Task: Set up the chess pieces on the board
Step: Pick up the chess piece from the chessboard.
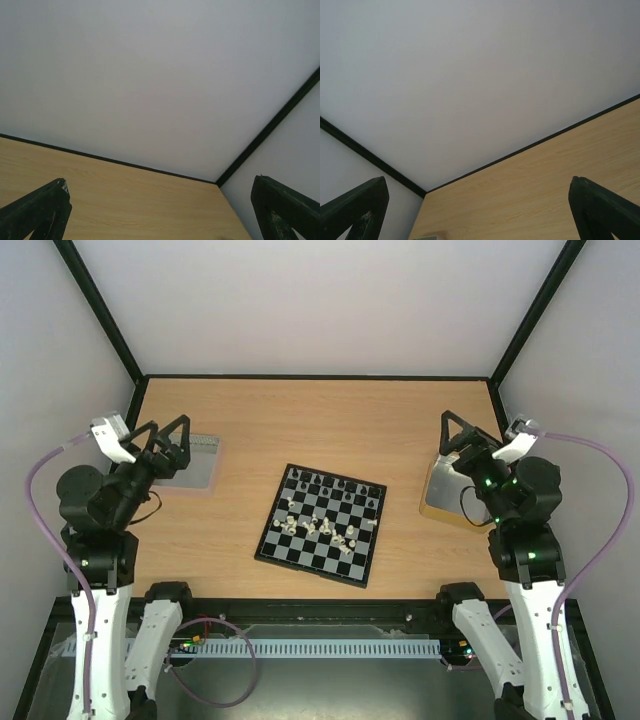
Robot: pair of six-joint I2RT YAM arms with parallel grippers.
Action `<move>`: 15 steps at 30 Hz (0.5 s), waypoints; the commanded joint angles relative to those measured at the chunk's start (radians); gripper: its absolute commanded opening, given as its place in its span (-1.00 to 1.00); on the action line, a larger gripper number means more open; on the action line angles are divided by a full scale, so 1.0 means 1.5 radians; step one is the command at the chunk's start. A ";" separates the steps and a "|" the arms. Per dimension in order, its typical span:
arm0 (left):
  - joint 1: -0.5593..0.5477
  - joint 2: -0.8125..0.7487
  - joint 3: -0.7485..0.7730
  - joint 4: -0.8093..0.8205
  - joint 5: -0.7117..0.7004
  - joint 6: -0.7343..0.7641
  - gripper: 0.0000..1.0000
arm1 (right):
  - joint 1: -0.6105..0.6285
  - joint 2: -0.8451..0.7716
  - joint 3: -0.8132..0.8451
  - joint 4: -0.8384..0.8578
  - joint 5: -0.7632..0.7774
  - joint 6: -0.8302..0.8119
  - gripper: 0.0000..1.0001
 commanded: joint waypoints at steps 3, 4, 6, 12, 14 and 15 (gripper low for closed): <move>0.009 -0.019 -0.020 0.009 0.086 -0.027 0.99 | -0.007 -0.020 -0.028 -0.025 -0.075 0.029 0.99; 0.009 -0.020 -0.028 0.010 0.097 -0.025 0.99 | -0.008 -0.021 -0.037 -0.020 -0.091 0.026 0.98; 0.009 -0.021 -0.046 0.008 0.101 -0.026 0.99 | -0.008 -0.023 -0.053 -0.018 -0.115 0.015 0.97; 0.011 -0.019 -0.137 0.059 0.164 -0.033 1.00 | -0.009 0.017 -0.091 -0.054 -0.174 -0.049 0.97; 0.011 -0.008 -0.175 0.106 0.214 -0.041 1.00 | -0.009 0.033 -0.110 -0.045 -0.192 -0.051 0.97; 0.011 0.000 -0.194 0.128 0.232 -0.048 0.99 | -0.010 0.039 -0.121 -0.035 -0.201 -0.048 0.98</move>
